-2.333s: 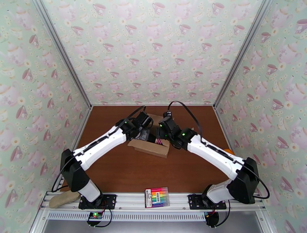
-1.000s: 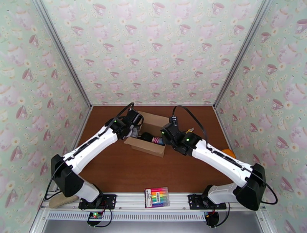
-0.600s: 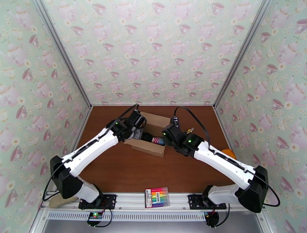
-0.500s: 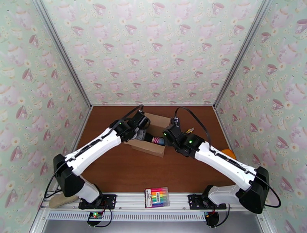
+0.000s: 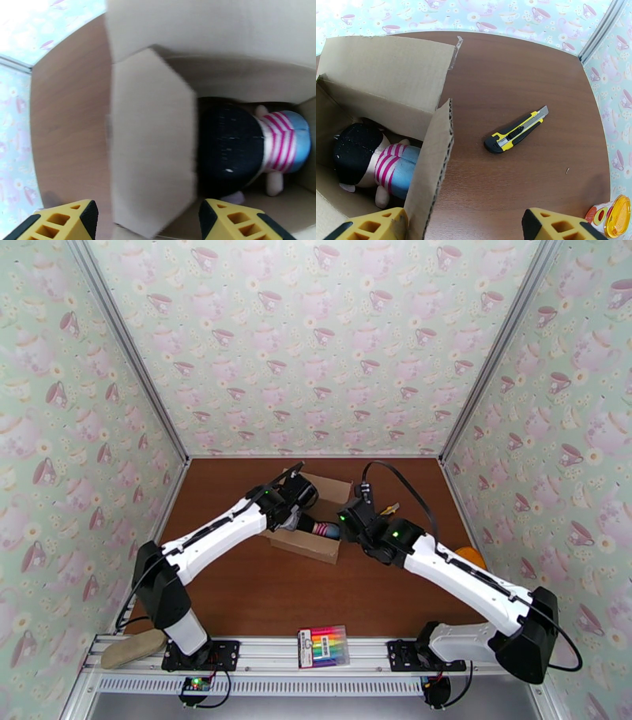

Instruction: Unpack the express box

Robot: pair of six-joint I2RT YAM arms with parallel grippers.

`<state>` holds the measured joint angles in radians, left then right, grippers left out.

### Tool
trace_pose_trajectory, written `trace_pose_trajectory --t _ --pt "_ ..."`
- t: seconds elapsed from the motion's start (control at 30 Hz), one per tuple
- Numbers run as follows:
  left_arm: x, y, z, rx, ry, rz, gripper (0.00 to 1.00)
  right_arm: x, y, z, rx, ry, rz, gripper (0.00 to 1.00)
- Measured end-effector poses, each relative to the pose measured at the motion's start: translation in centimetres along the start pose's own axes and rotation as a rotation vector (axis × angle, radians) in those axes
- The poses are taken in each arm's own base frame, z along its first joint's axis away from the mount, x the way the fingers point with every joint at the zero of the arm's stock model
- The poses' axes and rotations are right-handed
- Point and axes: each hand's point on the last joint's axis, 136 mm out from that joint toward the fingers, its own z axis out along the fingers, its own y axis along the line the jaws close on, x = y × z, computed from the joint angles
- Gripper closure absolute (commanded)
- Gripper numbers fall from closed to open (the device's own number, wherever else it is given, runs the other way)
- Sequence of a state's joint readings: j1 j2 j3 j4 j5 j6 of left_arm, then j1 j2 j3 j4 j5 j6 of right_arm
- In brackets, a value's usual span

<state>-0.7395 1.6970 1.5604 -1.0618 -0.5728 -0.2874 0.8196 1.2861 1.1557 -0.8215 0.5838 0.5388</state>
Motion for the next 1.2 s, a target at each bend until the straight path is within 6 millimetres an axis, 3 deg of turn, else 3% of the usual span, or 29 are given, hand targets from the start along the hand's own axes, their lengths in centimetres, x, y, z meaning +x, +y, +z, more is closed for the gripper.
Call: trace_pose_trajectory --t 0.67,0.9,1.2 --pt "-0.7 7.9 -0.3 -0.096 -0.025 -0.131 0.26 2.7 -2.8 1.5 0.033 0.052 0.034 0.2" --pt "0.3 9.0 1.1 -0.1 0.004 -0.169 0.26 3.4 -3.3 2.6 0.008 0.075 0.092 0.2" --pt "2.6 9.6 3.9 -0.067 0.074 -0.217 0.26 3.8 -1.9 4.3 -0.044 0.102 0.116 0.2"
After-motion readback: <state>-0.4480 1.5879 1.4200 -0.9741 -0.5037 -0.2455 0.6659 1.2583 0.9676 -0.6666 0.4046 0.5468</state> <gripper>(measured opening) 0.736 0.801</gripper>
